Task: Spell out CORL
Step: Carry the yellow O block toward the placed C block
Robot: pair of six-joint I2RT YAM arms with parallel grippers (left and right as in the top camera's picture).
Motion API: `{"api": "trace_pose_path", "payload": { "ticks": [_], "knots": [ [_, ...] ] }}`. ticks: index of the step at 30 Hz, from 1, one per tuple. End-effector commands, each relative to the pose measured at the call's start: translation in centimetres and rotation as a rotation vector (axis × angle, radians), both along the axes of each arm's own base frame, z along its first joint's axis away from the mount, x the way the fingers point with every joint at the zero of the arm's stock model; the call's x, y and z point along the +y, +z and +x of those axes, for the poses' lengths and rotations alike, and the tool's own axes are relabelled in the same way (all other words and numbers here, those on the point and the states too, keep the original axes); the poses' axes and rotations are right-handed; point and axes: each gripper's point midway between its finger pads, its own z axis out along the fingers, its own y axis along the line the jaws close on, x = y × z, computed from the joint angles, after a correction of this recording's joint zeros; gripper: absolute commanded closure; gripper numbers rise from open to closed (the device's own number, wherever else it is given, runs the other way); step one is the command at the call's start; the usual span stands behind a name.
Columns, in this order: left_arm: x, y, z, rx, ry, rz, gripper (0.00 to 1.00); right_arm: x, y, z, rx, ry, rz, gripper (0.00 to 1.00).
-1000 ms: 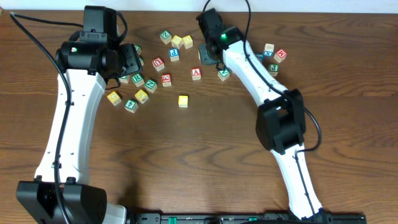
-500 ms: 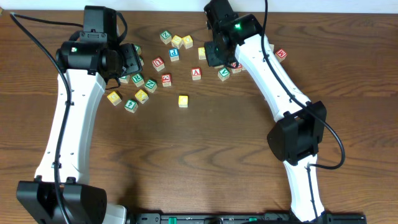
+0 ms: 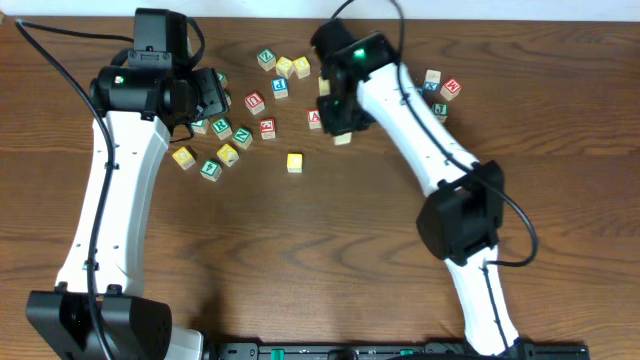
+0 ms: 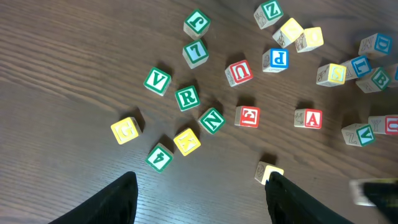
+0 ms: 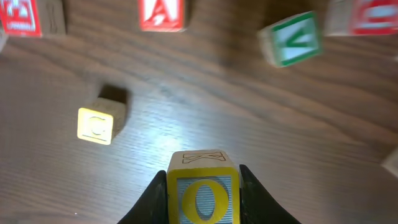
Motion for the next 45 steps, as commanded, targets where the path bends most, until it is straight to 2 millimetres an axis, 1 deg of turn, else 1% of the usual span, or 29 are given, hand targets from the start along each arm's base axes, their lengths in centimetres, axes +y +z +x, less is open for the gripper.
{"api": "trace_pose_path", "payload": {
  "ticks": [1, 5, 11, 14, 18, 24, 39, 45],
  "knots": [
    [0.2, -0.1, 0.1, 0.002, 0.005, 0.013, 0.35, 1.4, -1.5, -0.9, 0.030, 0.015, -0.007, 0.78],
    [0.2, -0.1, 0.2, 0.002, 0.005, 0.013, 0.35, 2.5, -2.6, -1.8, 0.051, 0.020, -0.018, 0.79],
    [0.2, -0.1, 0.1, 0.002, 0.005, 0.013, 0.35, 3.6, -4.5, -2.4, 0.074, 0.038, -0.039, 0.81],
    [0.2, -0.1, 0.1, 0.002, 0.005, 0.013, 0.35, 4.1, -5.5, -2.6, 0.080, 0.038, -0.046, 0.77],
    [0.2, -0.1, 0.2, 0.001, 0.005, 0.013, 0.35, 4.5, -6.6, -2.4, 0.080, 0.035, -0.045, 0.76],
    [0.2, -0.1, 0.1, 0.002, 0.005, 0.013, 0.35, 4.8, -7.1, -2.1, 0.071, 0.019, -0.041, 0.77],
    [0.2, -0.1, 0.1, 0.002, 0.005, 0.013, 0.35, 5.2, -7.1, -1.8, 0.021, -0.009, -0.077, 0.76],
    [0.2, -0.1, 0.1, 0.002, 0.005, 0.013, 0.35, 4.9, -8.1, -2.2, 0.027, -0.031, -0.099, 0.75]
  ]
}}
